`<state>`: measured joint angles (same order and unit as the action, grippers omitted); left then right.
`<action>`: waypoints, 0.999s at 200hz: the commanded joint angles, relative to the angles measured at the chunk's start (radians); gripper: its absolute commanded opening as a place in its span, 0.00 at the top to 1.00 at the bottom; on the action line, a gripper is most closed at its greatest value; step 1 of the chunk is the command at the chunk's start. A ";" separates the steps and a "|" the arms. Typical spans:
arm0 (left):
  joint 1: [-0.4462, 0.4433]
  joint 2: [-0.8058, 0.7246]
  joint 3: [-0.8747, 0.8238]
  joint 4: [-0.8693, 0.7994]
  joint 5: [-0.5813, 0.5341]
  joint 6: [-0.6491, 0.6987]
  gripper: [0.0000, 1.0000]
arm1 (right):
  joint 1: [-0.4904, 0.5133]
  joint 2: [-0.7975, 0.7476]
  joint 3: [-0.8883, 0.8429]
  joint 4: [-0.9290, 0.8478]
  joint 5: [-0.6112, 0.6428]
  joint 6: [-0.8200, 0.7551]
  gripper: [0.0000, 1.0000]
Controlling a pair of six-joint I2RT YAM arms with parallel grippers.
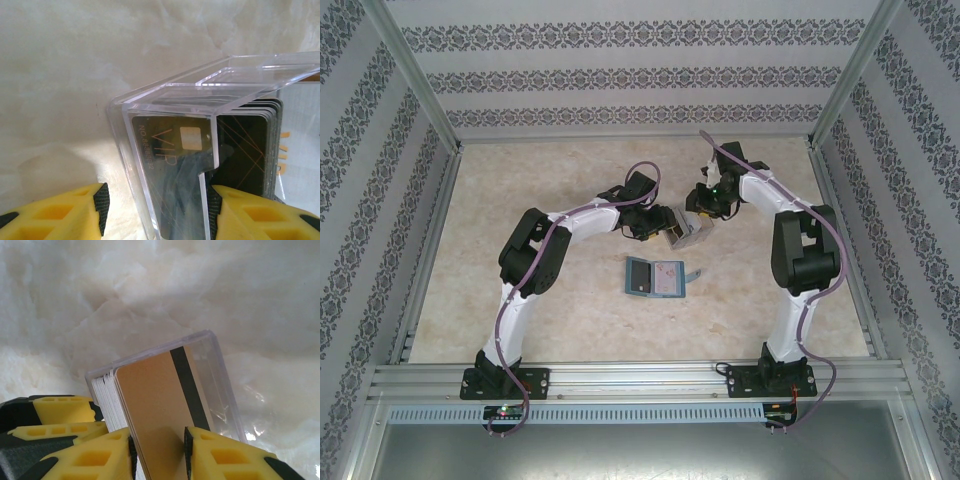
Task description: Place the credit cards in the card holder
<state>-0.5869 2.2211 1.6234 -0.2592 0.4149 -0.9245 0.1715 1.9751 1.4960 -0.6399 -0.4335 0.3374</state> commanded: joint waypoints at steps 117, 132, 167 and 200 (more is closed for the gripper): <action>0.004 0.012 0.018 -0.015 0.009 -0.013 0.44 | -0.002 -0.050 0.002 0.007 -0.055 0.038 0.69; 0.003 0.013 0.018 -0.014 0.011 -0.014 0.44 | -0.007 -0.053 -0.003 0.013 -0.065 0.042 0.69; 0.002 0.013 0.016 -0.014 0.011 -0.014 0.44 | -0.013 -0.057 -0.010 0.022 -0.077 0.049 0.69; 0.002 0.015 0.015 -0.010 0.013 -0.017 0.44 | -0.015 -0.049 -0.005 0.017 -0.076 0.049 0.68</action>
<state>-0.5869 2.2211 1.6234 -0.2592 0.4149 -0.9249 0.1593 1.9495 1.4967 -0.6281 -0.4812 0.3717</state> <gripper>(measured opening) 0.559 0.317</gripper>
